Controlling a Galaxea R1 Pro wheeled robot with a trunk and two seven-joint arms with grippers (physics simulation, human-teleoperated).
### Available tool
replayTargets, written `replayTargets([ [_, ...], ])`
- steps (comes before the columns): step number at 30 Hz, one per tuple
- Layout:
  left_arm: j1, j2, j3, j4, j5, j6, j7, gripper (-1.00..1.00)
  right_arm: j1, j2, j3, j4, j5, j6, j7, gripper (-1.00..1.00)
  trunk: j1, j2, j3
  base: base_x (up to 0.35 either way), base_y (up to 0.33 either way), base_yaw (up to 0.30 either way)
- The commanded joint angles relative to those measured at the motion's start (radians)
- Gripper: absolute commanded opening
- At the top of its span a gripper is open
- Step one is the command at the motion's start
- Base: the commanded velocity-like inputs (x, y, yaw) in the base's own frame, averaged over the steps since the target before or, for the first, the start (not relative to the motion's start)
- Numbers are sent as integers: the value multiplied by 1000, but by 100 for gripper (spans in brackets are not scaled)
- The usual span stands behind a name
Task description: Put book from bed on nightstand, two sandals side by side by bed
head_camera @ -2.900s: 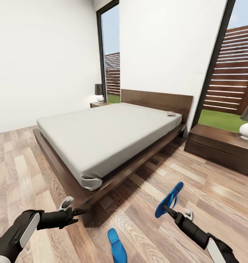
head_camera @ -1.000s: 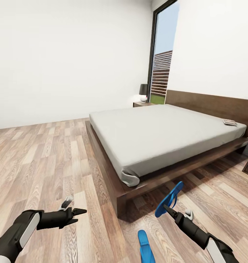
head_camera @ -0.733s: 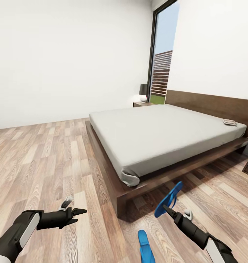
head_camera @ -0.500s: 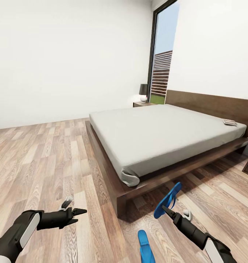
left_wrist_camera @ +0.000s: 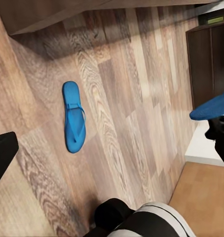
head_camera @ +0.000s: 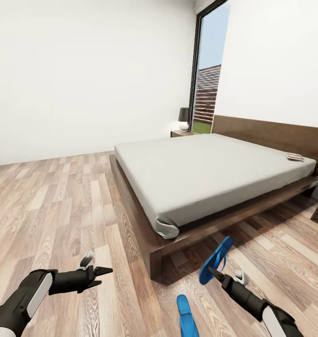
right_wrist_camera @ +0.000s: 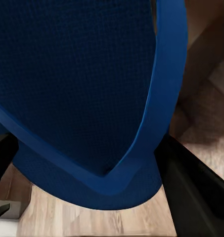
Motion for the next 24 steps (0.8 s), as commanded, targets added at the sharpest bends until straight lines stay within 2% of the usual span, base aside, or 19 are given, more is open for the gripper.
replayTargets([
  [1,-1,0,2,0,-2,4,-5,100,-1,0,-1,0,-6,11,-9,-100,0,0,-1,0,0,0],
  [6,-1,-2,9,0,16,4,-6,100,-1,1,8,5,1,13,-113,-100,0,0,-1,0,0,0],
  [9,-1,-2,18,0,31,3,-6,100,-1,2,39,7,3,14,-155,-100,0,0,-1,0,0,0],
  [10,-1,-3,24,0,42,2,-6,100,-1,2,78,9,5,14,-176,-100,0,0,-1,0,0,0],
  [12,-1,-3,27,0,52,2,-6,100,-1,2,127,10,7,14,-194,-100,0,0,-1,0,0,0],
  [13,-1,-3,30,0,61,2,-6,100,0,2,180,11,7,15,-212,-100,0,0,-1,0,0,0],
  [16,-1,-3,33,0,70,2,-5,100,1,3,258,11,7,21,-249,-100,0,0,-1,0,0,0],
  [17,-1,-2,35,0,76,2,-5,100,2,3,303,11,6,35,-280,-100,0,0,-1,0,0,0],
  [20,-1,-2,42,-3,85,1,-5,100,1,14,356,11,5,68,-330,-100,0,0,-1,0,0,0],
  [21,-1,-2,48,-7,89,-1,-7,100,0,28,380,11,5,96,-364,-100,0,0,-1,0,0,0],
  [24,-1,-1,55,-13,94,-4,-5,100,-3,70,406,10,5,159,-423,-100,0,0,-1,0,0,0],
])
